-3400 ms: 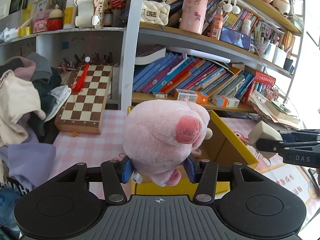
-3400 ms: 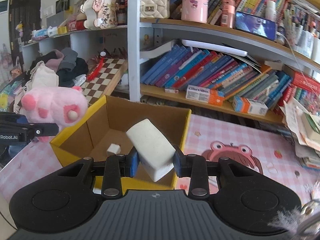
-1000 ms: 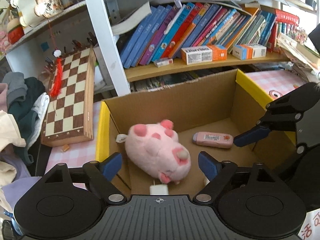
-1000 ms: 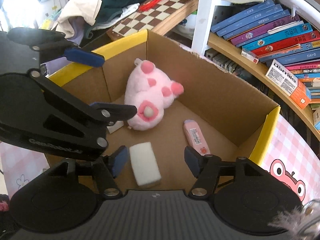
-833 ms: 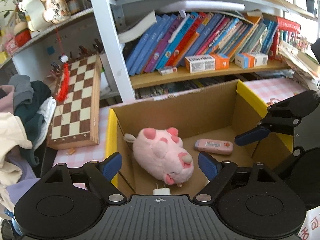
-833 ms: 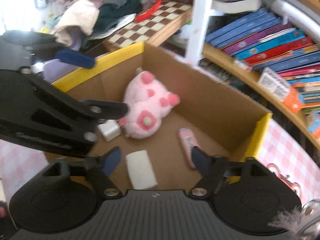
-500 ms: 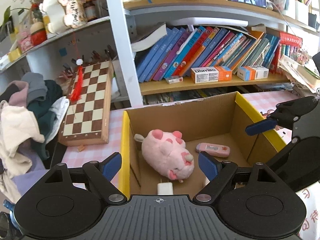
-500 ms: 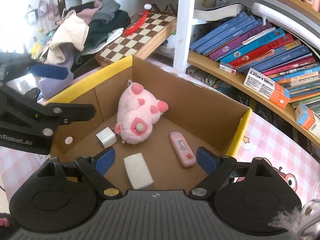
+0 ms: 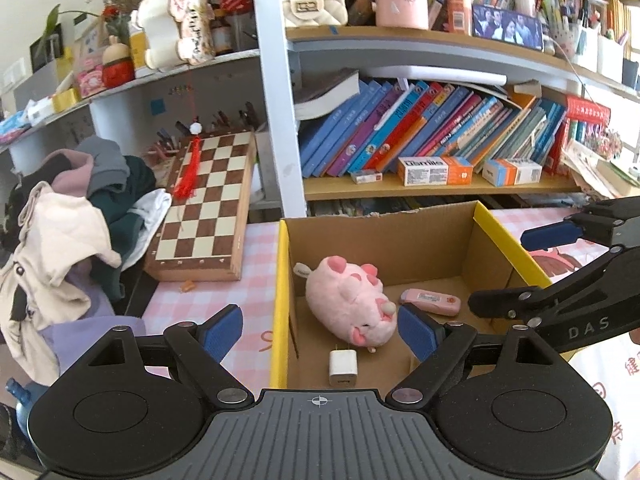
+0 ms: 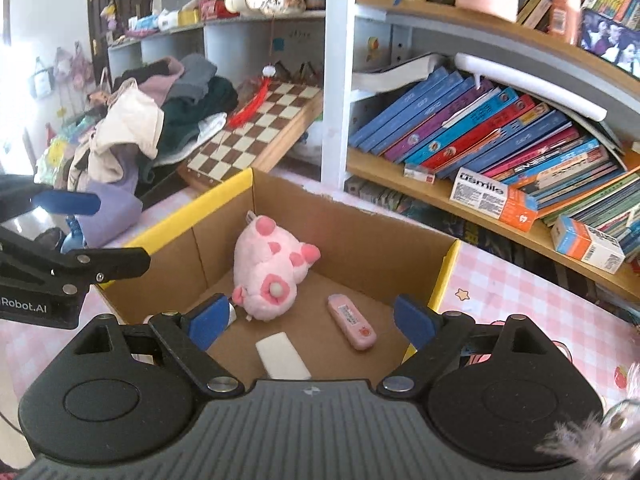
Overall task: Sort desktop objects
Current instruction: 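Raise both open tools out of the yellow box, then move the right tool toward the white wristwatch inside the clear tape roll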
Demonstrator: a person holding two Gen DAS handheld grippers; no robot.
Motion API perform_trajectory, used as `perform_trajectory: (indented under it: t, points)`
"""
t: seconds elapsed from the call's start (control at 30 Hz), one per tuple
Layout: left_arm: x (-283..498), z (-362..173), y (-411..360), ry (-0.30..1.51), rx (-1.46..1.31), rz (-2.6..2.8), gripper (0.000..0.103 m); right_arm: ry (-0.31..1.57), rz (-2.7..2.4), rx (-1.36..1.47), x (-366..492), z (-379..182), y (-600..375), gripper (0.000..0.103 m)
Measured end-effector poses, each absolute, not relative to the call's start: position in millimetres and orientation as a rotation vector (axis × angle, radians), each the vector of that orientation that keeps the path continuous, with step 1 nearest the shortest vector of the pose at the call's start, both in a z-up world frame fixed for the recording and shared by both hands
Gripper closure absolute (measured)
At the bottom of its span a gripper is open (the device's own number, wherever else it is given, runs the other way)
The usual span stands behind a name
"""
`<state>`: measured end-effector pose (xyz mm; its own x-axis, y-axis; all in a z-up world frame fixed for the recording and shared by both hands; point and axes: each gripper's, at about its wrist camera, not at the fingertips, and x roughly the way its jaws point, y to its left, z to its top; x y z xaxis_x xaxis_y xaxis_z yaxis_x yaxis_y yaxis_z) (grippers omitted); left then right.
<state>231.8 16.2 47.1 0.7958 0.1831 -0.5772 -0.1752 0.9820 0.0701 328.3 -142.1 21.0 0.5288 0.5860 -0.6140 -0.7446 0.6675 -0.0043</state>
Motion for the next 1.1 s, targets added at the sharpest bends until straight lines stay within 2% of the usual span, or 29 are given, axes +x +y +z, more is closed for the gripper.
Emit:
perform_trajectory:
  t: [0.7,1.1]
  points:
    - [149.0,35.6,33.0,0.593,-0.073,0.161,0.016,0.532,0.529,-0.146,224.5,18.5,-185.3,0.011]
    - [95.2,18.0,38.8,0.640,-0.096,0.138,0.016,0.593,0.375,-0.121,154.8,-3.8,-204.6,0.011]
